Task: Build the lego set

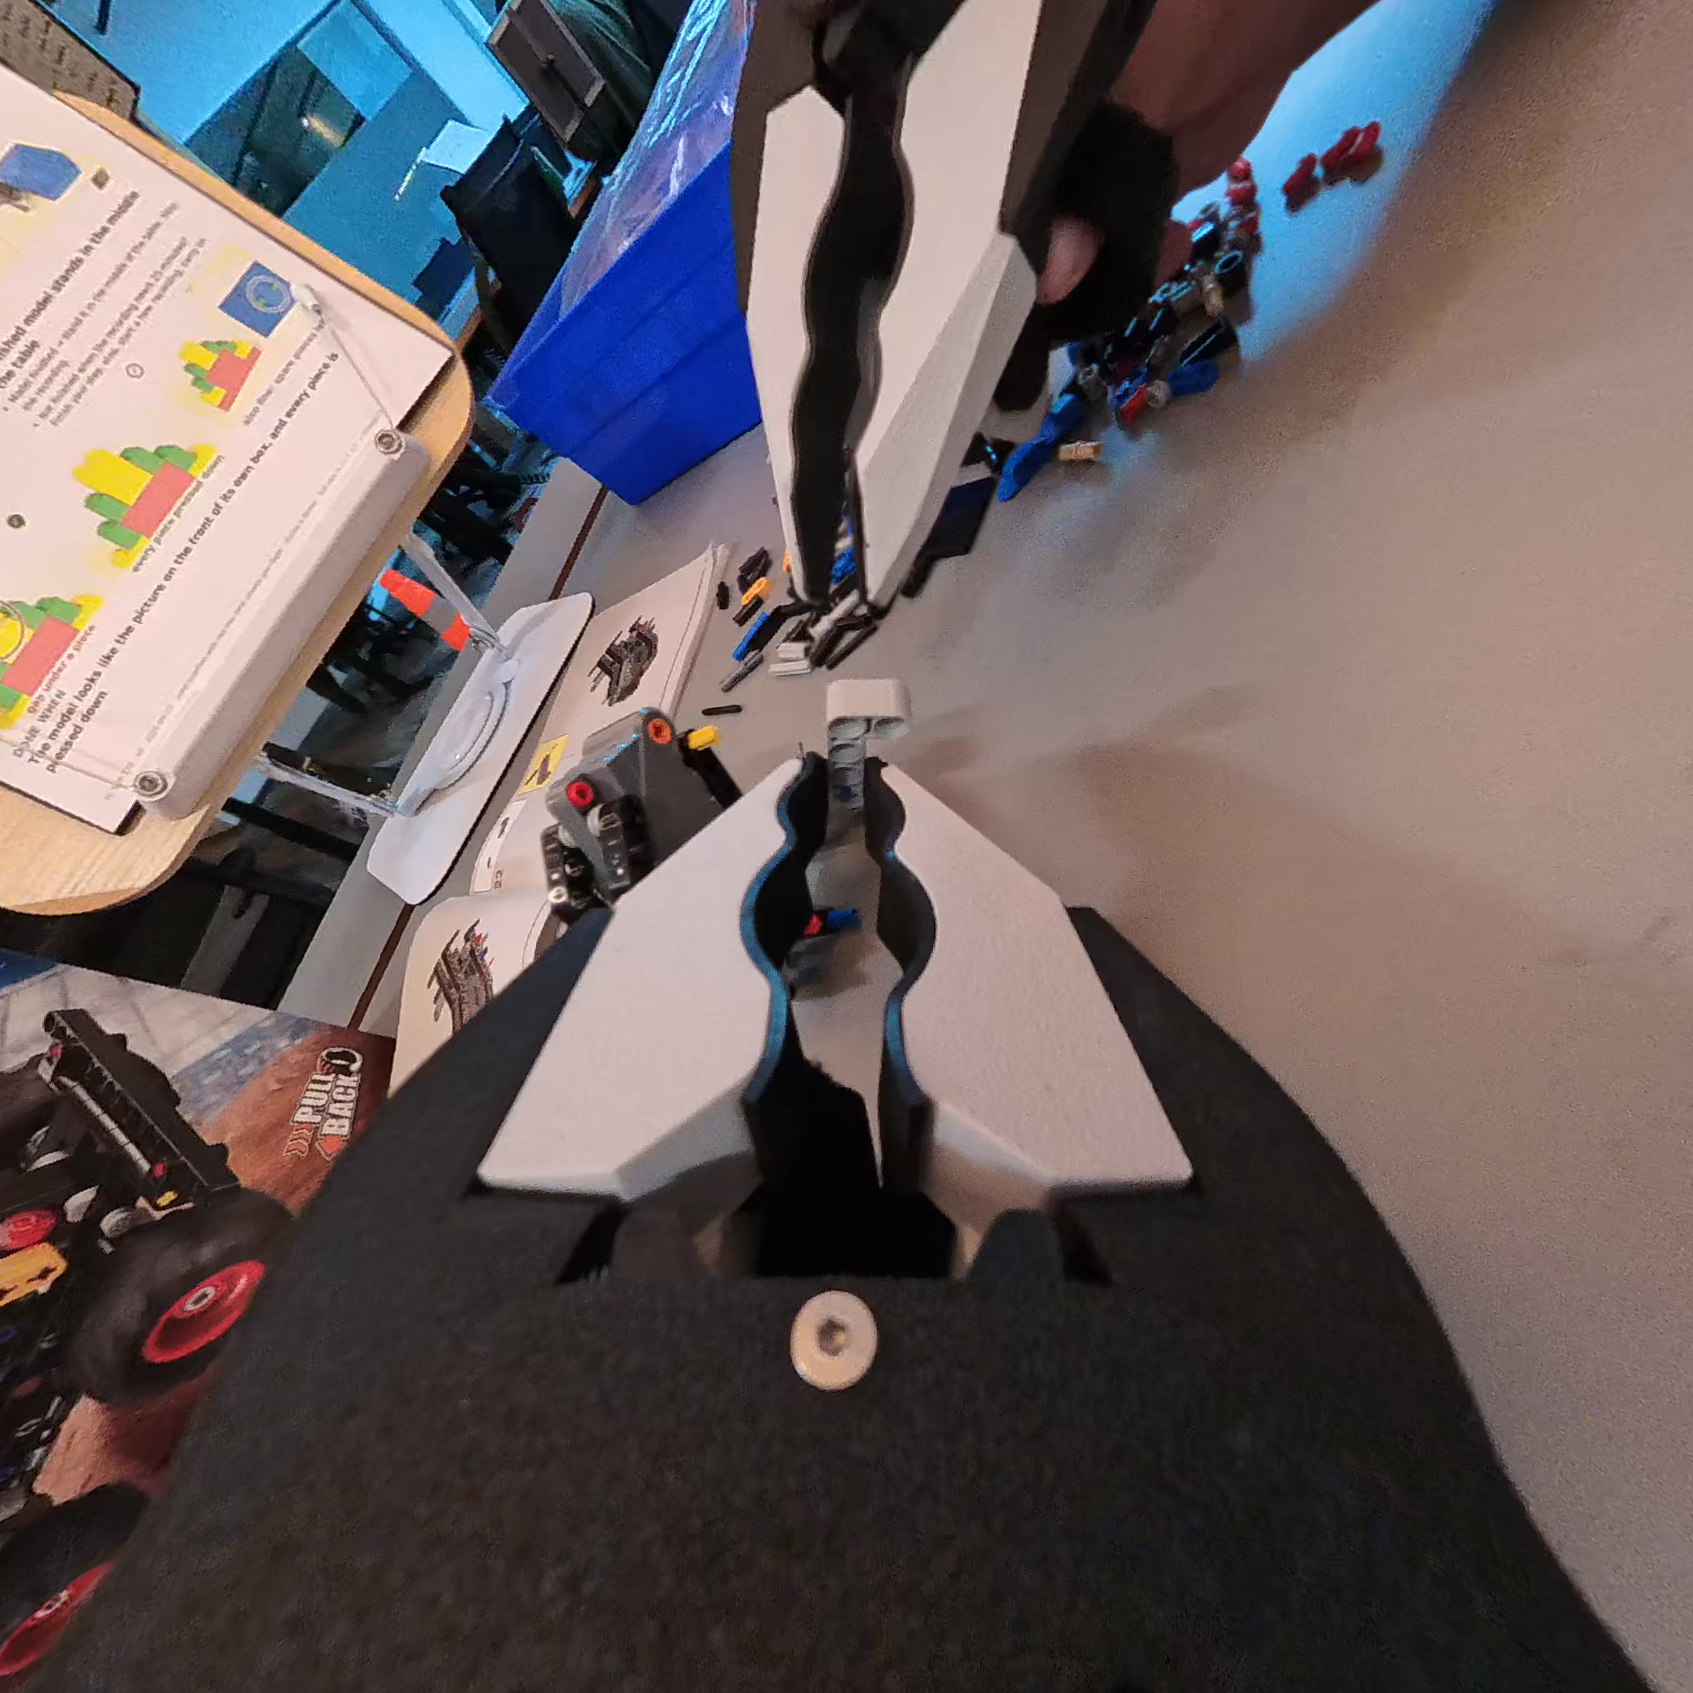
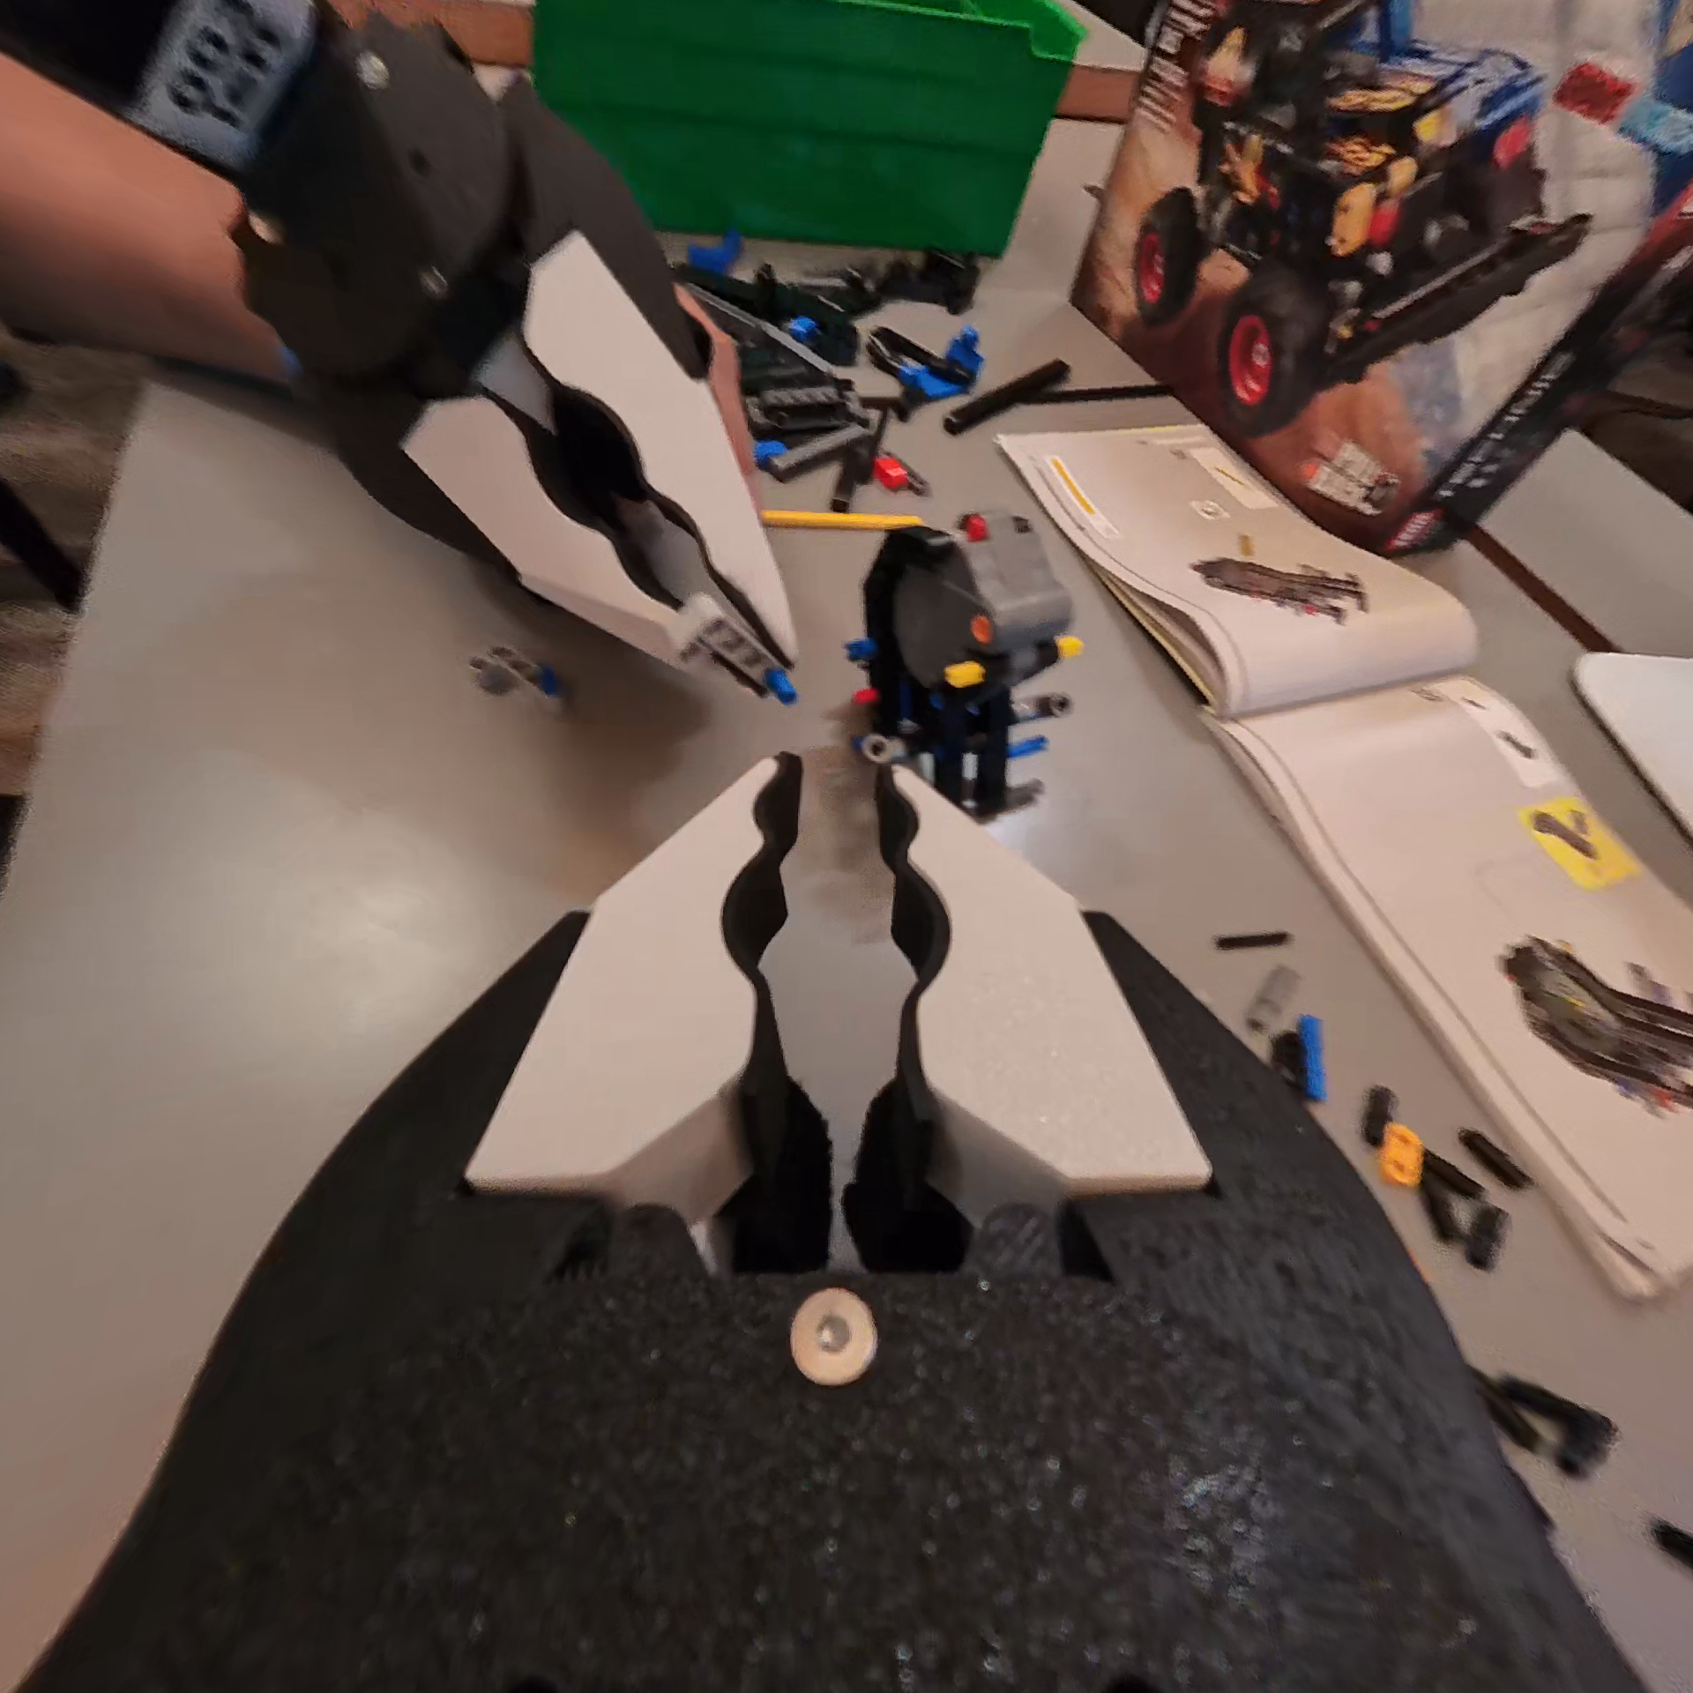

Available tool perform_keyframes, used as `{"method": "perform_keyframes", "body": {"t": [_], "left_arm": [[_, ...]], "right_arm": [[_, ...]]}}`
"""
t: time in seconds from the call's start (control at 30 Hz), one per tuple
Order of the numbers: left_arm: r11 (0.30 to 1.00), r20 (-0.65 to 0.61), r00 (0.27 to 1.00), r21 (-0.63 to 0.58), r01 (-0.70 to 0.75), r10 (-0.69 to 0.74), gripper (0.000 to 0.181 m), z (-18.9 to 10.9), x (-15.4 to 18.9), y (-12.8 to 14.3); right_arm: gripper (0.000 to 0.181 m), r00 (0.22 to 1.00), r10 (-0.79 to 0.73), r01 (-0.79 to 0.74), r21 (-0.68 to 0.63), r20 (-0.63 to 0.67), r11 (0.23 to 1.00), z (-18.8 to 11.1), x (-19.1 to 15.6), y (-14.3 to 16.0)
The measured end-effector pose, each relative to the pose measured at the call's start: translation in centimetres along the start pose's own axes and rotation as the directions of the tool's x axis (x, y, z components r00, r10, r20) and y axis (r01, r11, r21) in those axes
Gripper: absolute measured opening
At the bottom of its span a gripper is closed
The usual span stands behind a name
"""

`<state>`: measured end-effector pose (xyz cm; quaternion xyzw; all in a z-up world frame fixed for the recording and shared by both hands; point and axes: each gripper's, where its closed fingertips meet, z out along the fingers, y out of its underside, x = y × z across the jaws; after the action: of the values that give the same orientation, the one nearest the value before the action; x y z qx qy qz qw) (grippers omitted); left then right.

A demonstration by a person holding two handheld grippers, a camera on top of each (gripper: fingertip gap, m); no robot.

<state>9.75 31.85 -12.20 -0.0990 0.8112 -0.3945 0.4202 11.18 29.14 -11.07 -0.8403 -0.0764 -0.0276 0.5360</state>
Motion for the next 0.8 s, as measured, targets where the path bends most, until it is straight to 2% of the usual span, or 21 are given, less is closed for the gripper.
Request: {"method": "perform_keyframes", "body": {"t": [0.03, 0.23, 0.4, 0.53, 0.63, 0.7, 0.8], "left_arm": [[1.000, 0.002, 1.000, -0.001, -0.008, 0.008, 0.006, 0.0, 0.1, 0.0], [0.999, 0.051, 0.998, -0.046, -0.028, 0.030, 0.005, 0.2, -0.5, 0.5], [0.997, 0.076, 0.996, -0.063, -0.034, 0.039, 0.006, 0.2, -0.8, 0.6], [0.997, 0.071, 0.996, -0.056, -0.043, 0.047, 0.005, 0.2, -0.6, 0.4], [0.999, 0.089, 0.995, -0.036, -0.034, 0.037, 0.005, 0.0, -1.1, 0.1], [1.000, 0.098, 0.995, -0.029, -0.006, 0.009, 0.005, -0.3, -1.8, 0.2], [0.998, 0.062, 0.996, 0.014, 0.059, -0.060, 0.005, -0.5, -1.9, -0.1]], "right_arm": [[0.017, 1.000, 0.012, -0.013, 0.008, 0.027, 1.000, 0.2, -0.7, -0.3], [0.019, 0.988, 0.086, -0.092, 0.043, 0.130, 0.995, 1.2, -2.7, -1.1], [0.022, 0.985, 0.095, -0.104, 0.057, 0.144, 0.993, 1.5, -3.2, -1.6], [0.022, 0.995, 0.035, -0.040, 0.055, 0.092, 0.998, 1.8, -3.2, -1.7], [0.022, 1.000, -0.017, 0.017, 0.021, 0.009, 1.000, 1.6, -1.9, -1.1], [0.022, 1.000, -0.002, 0.003, 0.013, -0.028, 1.000, 1.2, -0.7, -0.8], [0.026, 0.998, 0.067, -0.067, 0.013, -0.012, 0.998, 0.8, 0.1, -0.5]]}}
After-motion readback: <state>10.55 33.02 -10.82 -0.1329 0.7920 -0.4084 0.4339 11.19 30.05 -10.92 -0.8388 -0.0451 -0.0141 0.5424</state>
